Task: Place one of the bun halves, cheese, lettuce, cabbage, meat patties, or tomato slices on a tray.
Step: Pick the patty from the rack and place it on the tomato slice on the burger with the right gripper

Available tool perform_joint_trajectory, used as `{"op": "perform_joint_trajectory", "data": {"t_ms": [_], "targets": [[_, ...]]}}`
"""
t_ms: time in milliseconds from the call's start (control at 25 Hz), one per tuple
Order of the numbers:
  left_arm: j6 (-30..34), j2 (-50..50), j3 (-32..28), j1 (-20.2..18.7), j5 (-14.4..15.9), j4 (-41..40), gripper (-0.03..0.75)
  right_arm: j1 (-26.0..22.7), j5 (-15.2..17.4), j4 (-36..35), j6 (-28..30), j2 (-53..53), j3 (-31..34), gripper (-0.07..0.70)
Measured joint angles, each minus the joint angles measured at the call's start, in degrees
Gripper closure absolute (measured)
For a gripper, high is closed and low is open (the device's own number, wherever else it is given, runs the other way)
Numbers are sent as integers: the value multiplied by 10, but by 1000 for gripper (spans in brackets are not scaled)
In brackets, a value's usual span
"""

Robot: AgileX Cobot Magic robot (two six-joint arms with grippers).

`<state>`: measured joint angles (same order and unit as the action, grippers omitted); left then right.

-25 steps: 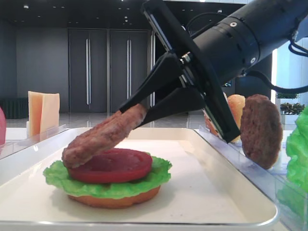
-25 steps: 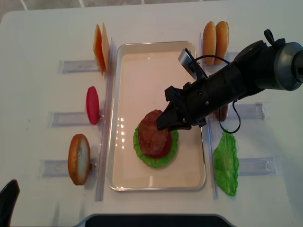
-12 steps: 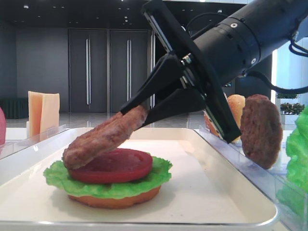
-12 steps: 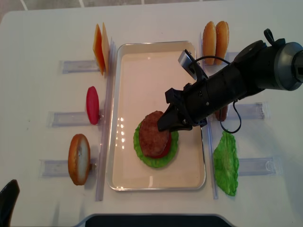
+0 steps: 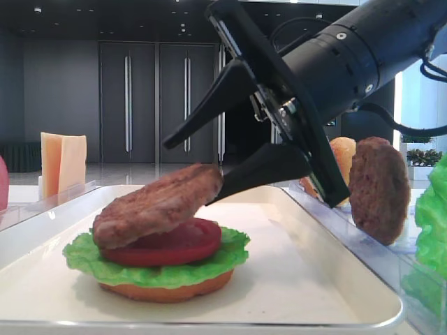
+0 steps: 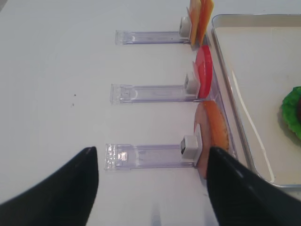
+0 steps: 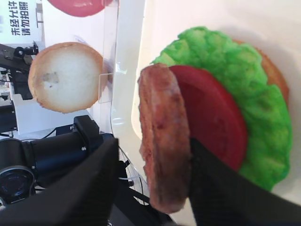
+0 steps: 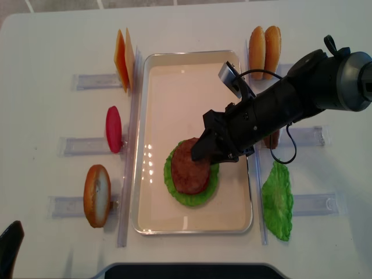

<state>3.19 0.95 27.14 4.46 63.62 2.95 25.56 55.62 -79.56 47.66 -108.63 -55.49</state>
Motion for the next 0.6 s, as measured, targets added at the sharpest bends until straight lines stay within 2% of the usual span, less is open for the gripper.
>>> {"op": "perform_joint_trajectory", "data": {"t_ms": [80, 360, 480, 600], "targets": [[0, 0, 0, 0, 0, 0, 171, 0, 3, 2, 3, 0, 0, 218], [0, 0, 0, 0, 0, 0, 171, 0, 5, 4, 16, 1, 0, 82], [0, 0, 0, 0, 0, 0, 171, 0, 2, 8, 27, 15, 0, 38], [0, 0, 0, 0, 0, 0, 171, 0, -9, 26, 27, 38, 0, 26]]}}
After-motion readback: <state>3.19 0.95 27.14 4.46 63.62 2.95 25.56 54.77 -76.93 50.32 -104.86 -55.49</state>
